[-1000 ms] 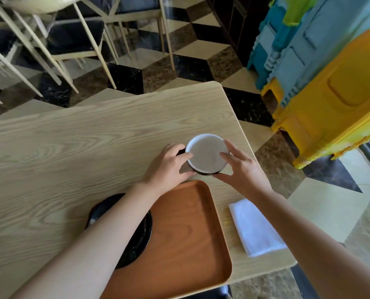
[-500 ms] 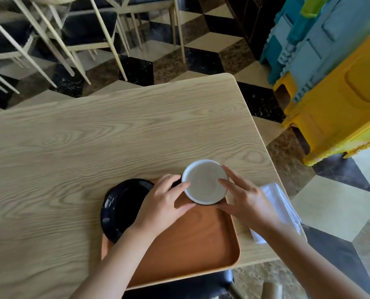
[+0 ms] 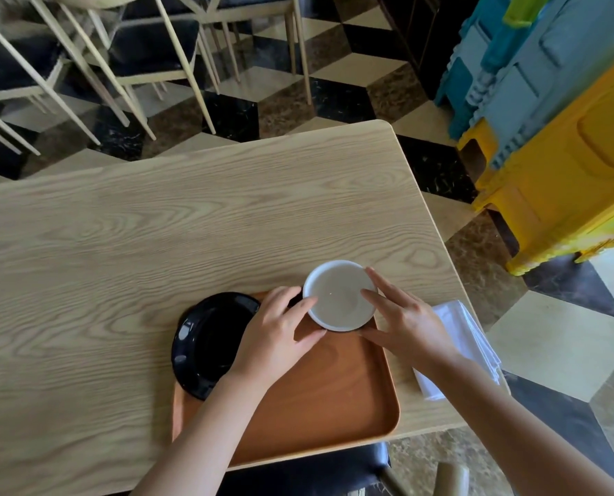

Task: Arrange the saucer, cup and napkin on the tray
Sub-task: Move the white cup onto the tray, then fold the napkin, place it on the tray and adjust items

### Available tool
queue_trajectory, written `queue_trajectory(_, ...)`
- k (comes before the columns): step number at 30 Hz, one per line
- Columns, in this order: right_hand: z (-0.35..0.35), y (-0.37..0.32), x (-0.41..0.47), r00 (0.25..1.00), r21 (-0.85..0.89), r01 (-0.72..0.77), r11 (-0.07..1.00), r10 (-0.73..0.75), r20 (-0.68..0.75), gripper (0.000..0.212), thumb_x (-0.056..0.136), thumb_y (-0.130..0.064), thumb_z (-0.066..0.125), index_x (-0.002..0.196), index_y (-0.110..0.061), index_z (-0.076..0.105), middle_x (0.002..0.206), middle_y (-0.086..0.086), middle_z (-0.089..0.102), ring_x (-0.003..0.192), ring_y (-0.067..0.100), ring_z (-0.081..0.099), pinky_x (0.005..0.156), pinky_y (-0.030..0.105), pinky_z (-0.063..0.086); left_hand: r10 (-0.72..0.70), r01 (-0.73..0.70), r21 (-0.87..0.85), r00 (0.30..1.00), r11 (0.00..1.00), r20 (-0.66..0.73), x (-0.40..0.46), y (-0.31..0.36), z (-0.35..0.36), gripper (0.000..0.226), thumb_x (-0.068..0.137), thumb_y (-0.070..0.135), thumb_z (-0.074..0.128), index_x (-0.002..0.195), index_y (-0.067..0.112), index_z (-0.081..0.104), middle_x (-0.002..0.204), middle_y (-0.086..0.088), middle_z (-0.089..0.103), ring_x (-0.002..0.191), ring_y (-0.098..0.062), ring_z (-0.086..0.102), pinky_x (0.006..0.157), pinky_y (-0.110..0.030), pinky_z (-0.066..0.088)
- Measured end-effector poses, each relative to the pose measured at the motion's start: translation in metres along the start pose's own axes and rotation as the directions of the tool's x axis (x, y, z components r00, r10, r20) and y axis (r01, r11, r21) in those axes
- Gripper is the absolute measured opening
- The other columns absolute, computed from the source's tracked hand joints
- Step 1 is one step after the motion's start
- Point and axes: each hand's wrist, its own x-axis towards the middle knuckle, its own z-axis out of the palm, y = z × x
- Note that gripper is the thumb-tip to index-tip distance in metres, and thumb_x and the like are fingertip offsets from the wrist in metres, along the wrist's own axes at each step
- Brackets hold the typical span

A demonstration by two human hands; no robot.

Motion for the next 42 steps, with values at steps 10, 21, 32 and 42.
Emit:
queue_trajectory(10, -0.004, -0.004, -0.001, 1.0, -0.052, 0.007, 0.999, -0.005, 0.027, 0.058, 0.066, -0.039, 0.071, 0.113, -0.007, 0.061, 0.131, 0.02, 0.055, 0.102, 0.031, 0.064, 0.082, 0.041, 0.054, -0.067, 0.061, 0.073, 0.993, 0.996, 0.093, -0.002, 0.015, -0.012, 0.051, 0.078, 0.046, 0.058, 0.116, 0.012, 0.06, 0.127, -0.013, 0.056, 0.115, -0.024, 0.053, 0.092, -0.037, 0.051)
queue_trajectory(21, -0.042, 0.013, -0.085, 0.972, -0.164, -0.214, 0.963, 0.193, -0.135, 0.045, 0.082, -0.028, 0.063, 0.121, -0.008, 0.057, 0.133, 0.015, 0.055, 0.124, 0.029, 0.048, 0.1, 0.045, 0.041, 0.14, -0.145, 0.025, 0.977, 0.989, 0.158, -0.03, 0.126, 0.022, 0.048, 0.081, 0.03, 0.054, 0.126, 0.014, 0.052, 0.137, -0.013, 0.05, 0.129, -0.024, 0.044, 0.102, -0.038, 0.043)
queue_trajectory(32, -0.029, 0.048, -0.118, 0.869, 0.006, -0.495, 0.869, 0.495, 0.0, 0.045, 0.071, -0.011, 0.077, 0.114, -0.01, 0.063, 0.117, 0.018, 0.063, 0.104, 0.038, 0.058, 0.074, 0.045, 0.055, 0.03, -0.109, 0.155, 0.896, 0.982, 0.443, -0.032, 0.157, 0.072, 0.061, 0.061, 0.043, 0.075, 0.116, 0.021, 0.062, 0.128, -0.017, 0.058, 0.121, -0.026, 0.054, 0.078, -0.029, 0.055)
queue_trajectory(42, -0.031, 0.043, -0.116, 0.744, 0.255, -0.632, 0.732, 0.665, -0.063, 0.03, 0.074, 0.008, 0.06, 0.096, -0.01, 0.07, 0.1, 0.011, 0.064, 0.091, 0.029, 0.058, 0.078, 0.027, 0.04, -0.536, 0.602, -0.486, 0.795, 0.634, 0.285, -0.012, 0.191, 0.072, 0.045, 0.082, 0.005, 0.062, 0.125, 0.006, 0.049, 0.129, -0.009, 0.051, 0.12, -0.021, 0.047, 0.101, -0.025, 0.036)
